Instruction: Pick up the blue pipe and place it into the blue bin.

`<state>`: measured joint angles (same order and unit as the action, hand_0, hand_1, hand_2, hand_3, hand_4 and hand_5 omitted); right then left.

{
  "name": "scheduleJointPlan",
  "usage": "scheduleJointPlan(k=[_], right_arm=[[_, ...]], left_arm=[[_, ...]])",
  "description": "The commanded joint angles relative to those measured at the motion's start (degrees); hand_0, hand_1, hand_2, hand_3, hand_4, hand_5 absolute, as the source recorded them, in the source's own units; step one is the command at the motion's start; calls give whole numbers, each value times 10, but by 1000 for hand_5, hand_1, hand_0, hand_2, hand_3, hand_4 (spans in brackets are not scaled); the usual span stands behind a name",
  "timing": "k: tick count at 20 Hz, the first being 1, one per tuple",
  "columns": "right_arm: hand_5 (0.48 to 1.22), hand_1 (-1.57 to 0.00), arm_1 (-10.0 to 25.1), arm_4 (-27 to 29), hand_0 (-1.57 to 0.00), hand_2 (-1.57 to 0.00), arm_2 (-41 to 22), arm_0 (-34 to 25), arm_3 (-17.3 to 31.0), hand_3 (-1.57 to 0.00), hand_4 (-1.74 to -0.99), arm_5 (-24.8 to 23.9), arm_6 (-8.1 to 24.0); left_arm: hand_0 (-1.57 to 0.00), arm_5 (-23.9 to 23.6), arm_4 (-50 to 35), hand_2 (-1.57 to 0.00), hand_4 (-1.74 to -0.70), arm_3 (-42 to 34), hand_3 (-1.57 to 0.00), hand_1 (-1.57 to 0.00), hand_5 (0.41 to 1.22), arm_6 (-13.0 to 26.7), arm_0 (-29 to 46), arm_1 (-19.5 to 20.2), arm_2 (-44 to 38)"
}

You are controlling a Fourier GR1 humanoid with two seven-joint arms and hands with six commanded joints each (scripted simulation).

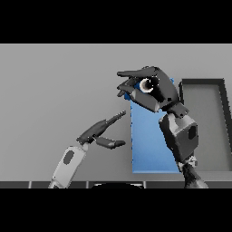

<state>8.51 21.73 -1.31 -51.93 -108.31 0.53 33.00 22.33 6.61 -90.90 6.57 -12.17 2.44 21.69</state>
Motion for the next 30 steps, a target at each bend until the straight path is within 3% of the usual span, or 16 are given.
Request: scheduleJointPlan(k=[1,5,8,16,20,23,25,26,30], right_arm=[[1221,-1571,16,-12,-1571,-1571,11,-18,12,-1571,-1741,-13,14],[1221,-1571,79,-9,-1571,-1571,65,-10,65,-1571,-1741,-31,19],[1221,-1571,112,-16,-1571,-1571,90,47,77,-1571,-1741,-16,18],[1221,-1571,114,-12,-1571,-1571,84,263,22,-1571,-1741,-48,19],[1221,-1571,129,-1,-1571,-1571,42,368,-9,-1571,-1741,-113,19],[1221,-1571,178,9,-1571,-1571,-21,432,-23,-1571,-1741,-197,19],[1221,-1571,214,28,-1571,-1571,-68,447,-7,-1521,-1741,-261,19],[1221,-1571,227,35,-1571,-1571,-94,450,-7,-1255,-1741,-285,19],[1221,-1548,320,92,-1571,-1571,-200,433,38,-847,-1741,-389,19]], left_arm=[[-1,2,2,-1,-898,4,0,-1,430,3,-3,0,1],[0,3,0,0,-890,3,0,0,415,-12,2,2,0],[1,-1,11,1,-877,-1,1,1,412,-23,5,7,5],[1,-5,12,1,-875,-4,1,1,422,-18,11,2,10],[1,-5,5,1,-880,-17,1,1,427,-8,19,3,11],[1,-2,5,1,-884,-20,1,1,425,-12,25,9,12],[1,-3,6,1,-888,-19,1,1,422,-7,25,5,14],[1,-1,6,1,-887,-20,1,1,420,-8,27,9,13],[1,-3,10,1,-883,-18,1,1,421,-6,22,7,15]])
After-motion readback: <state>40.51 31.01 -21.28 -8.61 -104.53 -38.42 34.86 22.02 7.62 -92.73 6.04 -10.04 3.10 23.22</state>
